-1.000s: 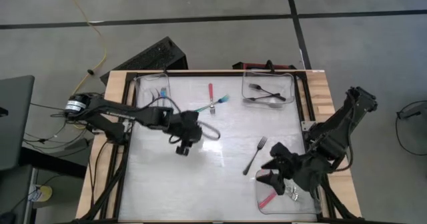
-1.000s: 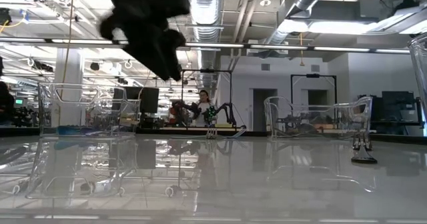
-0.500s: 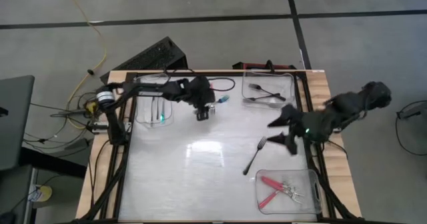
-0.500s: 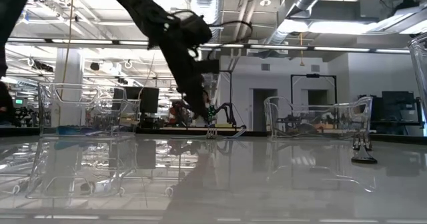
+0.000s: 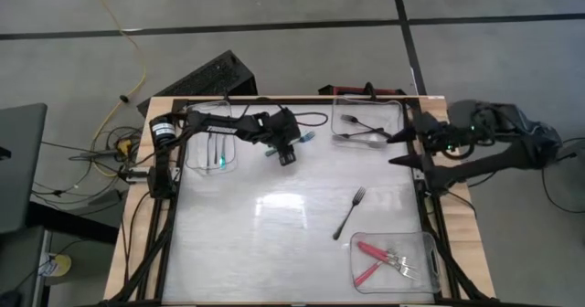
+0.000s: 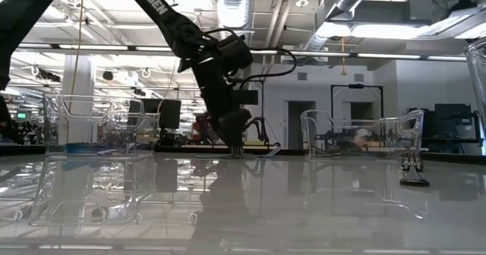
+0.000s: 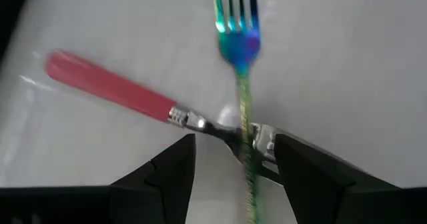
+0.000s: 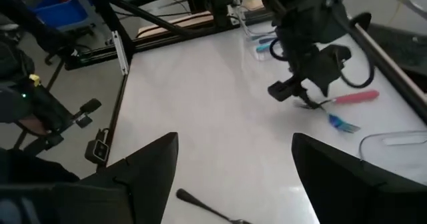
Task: Sort silverware by color (type)
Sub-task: Put the blue fork into the left transparent bin
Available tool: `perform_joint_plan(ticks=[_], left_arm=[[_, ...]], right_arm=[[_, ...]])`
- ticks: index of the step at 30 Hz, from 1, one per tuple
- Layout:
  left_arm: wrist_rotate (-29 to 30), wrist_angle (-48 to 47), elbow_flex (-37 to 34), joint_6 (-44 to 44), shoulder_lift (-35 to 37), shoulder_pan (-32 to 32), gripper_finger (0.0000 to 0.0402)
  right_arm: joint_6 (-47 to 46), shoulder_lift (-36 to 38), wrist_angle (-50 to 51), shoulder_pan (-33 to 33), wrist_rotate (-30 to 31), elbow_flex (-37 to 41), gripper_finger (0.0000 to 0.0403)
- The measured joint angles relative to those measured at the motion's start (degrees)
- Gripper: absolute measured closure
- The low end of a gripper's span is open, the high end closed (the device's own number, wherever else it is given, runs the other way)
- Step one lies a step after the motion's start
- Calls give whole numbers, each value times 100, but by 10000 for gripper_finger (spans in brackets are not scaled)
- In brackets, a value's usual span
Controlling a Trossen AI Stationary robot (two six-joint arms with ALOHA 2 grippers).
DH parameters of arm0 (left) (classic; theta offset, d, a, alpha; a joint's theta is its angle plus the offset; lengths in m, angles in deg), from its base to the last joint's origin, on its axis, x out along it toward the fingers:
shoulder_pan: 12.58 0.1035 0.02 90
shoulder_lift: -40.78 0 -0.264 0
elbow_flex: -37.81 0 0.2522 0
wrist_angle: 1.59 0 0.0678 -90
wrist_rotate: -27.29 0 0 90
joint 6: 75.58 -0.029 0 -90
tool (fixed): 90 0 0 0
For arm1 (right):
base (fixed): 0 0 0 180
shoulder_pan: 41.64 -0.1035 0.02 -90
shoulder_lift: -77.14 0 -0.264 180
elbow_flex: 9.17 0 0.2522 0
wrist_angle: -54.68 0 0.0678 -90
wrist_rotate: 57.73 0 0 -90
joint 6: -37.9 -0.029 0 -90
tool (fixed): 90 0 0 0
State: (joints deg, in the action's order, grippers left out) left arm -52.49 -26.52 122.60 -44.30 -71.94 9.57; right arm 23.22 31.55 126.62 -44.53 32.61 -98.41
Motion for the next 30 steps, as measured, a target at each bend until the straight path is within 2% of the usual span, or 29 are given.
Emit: perform_joint_plan(ticks=[4, 7, 12, 23, 27, 30], left_arm=[[-142, -221, -1, 647, 4, 48, 212], [-165, -270, -1, 756, 4, 56, 212], [-548, -273, -1, 945, 7, 57, 212], [-1605, -477, -2, 1246, 7, 55, 212], [-1993, -442, 84, 867, 7, 48, 212], [-2045, -435, 378, 608, 8, 34, 212]], right_arm=[[556, -12, 10, 630, -657, 0, 88], [882, -89, 12, 980, -1090, 0, 88], [1307, -208, 28, 1301, -1519, 2, 88], [1695, -436, 88, 1762, -2107, 2, 88], [1818, -488, 117, 1830, -2115, 2, 88], [1843, -521, 122, 1849, -2115, 4, 88]])
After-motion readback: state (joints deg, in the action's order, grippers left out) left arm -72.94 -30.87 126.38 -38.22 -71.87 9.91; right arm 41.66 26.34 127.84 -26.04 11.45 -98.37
